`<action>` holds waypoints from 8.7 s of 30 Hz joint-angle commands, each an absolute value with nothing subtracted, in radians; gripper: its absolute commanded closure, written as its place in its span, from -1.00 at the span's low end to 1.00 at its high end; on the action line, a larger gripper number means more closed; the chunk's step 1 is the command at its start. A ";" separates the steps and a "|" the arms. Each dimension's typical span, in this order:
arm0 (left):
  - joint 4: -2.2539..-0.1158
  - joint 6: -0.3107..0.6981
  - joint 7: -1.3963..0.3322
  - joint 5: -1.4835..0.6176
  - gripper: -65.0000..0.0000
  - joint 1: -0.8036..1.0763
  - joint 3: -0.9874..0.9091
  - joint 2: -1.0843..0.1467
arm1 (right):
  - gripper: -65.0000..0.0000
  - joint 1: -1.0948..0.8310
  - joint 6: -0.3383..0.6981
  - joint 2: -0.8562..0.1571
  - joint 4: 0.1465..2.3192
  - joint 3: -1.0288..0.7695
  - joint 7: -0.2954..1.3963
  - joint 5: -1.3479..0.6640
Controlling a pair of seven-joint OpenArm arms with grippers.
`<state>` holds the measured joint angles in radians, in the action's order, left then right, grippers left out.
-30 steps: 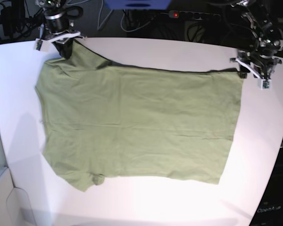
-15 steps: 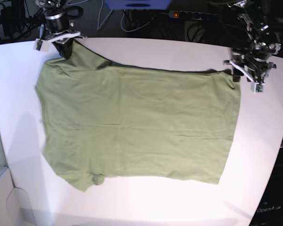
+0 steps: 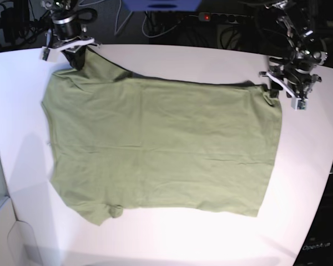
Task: Fold the T-shirt properly
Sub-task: 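Close both grippers on the green shirt's edge at shoulder and hem, then lift the gripped edge with both grippers and fold it over the shirt, then open both grippers and regrasp the folded edge of the shirt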
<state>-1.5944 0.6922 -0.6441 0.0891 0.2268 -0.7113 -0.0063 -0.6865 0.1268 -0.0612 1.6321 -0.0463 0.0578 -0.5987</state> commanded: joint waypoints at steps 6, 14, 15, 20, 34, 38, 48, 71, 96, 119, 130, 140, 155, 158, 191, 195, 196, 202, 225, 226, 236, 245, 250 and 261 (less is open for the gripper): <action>-1.670 0.698 -0.705 0.028 0.13 0.237 -0.800 -0.012 | 1.00 -0.684 0.116 -0.065 1.633 -0.047 0.130 -0.595; -1.676 0.698 -0.779 0.030 0.13 0.189 -0.897 -0.018 | 1.00 -0.682 0.116 -0.067 1.633 -0.047 0.130 -0.595; -1.676 0.698 -0.780 0.028 0.13 0.189 -0.897 -0.019 | 1.00 -0.682 0.116 -0.067 1.633 -0.047 0.130 -0.595; -1.679 0.698 -0.783 0.028 0.13 0.176 -0.897 -0.012 | 1.00 -0.682 0.116 -0.067 1.633 -0.047 0.130 -0.593; -1.679 0.698 -0.905 0.028 0.13 0.117 -0.898 -0.012 | 1.00 -0.682 0.116 -0.081 1.633 -0.047 0.130 -0.593; -1.679 0.698 -0.931 0.028 0.13 0.099 -0.895 -0.010 | 1.00 -0.680 0.116 -0.081 1.633 -0.047 0.130 -0.593; -1.679 0.698 -0.992 0.028 0.13 0.084 -0.874 -0.010 | 1.00 -0.645 0.116 -0.081 1.575 -0.045 0.131 -0.593; -1.666 0.698 -1.013 0.028 0.12 0.085 -0.751 -0.010 | 1.00 -0.644 0.116 -0.093 1.580 -0.044 0.131 -0.593; -1.554 0.698 -1.007 0.031 0.17 0.091 -0.757 -0.018 | 1.00 -0.648 0.116 -0.093 1.580 -0.044 0.131 -0.593; -1.560 0.698 -1.021 0.038 0.93 0.081 -0.754 -0.021 | 1.00 -0.653 0.116 -0.142 1.727 -0.048 0.130 -0.595; -1.554 0.698 -1.116 0.041 0.93 -0.022 -0.754 -0.021 | 0.99 -0.615 0.116 -0.170 1.827 -0.047 0.131 -0.593; -1.561 0.698 -1.159 0.053 0.93 -0.082 -0.748 -0.019 | 0.99 -0.484 0.114 -0.191 1.827 -0.051 0.232 -0.595; -1.558 0.698 -1.253 0.053 0.93 -0.231 -0.746 -0.018 | 0.99 -0.289 0.113 -0.191 1.824 -0.053 0.381 -0.593; -1.552 0.698 -1.253 0.053 0.93 -0.269 -0.746 -0.018 | 0.99 -0.262 0.113 -0.191 1.819 -0.053 0.395 -0.593; -1.455 0.690 -1.237 0.050 0.93 -0.464 -0.745 -0.065 | 1.00 0.016 0.111 -0.208 1.610 -0.045 0.449 -0.521; -1.340 0.690 -1.159 0.051 0.93 -0.469 -0.745 -0.076 | 1.00 0.024 0.111 -0.206 1.577 -0.045 0.441 -0.521; -1.314 0.690 -1.139 0.051 0.93 -0.467 -0.745 -0.077 | 1.00 0.028 0.111 -0.206 1.566 -0.045 0.441 -0.521; -1.228 0.690 -1.081 0.053 0.93 -0.467 -0.745 -0.081 | 1.00 0.038 0.111 -0.206 1.537 -0.044 0.440 -0.521; -1.236 0.693 -1.078 0.047 0.91 -0.493 -0.745 -0.099 | 0.30 0.162 0.114 -0.266 1.313 0.048 0.475 -0.519; -1.236 0.691 -1.078 0.048 0.88 -0.493 -0.745 -0.099 | 0.14 0.162 0.116 -0.274 1.313 0.065 0.479 -0.519; -1.237 0.698 -1.078 0.042 0.37 -0.489 -0.745 -0.113 | -0.09 0.133 0.229 -0.335 1.420 0.183 0.481 -0.519; -1.257 0.698 -1.079 0.042 0.36 -0.489 -0.748 -0.148 | -0.03 0.079 0.160 -0.398 1.546 0.182 0.476 -0.519; -1.277 0.698 -1.082 0.042 0.36 -0.487 -0.746 -0.160 | -0.02 0.054 0.159 -0.420 1.584 0.182 0.476 -0.519; -1.227 0.698 -0.969 0.051 0.38 -0.415 -0.745 -0.128 | 0.71 0.022 0.159 -0.417 1.577 0.180 0.475 -0.519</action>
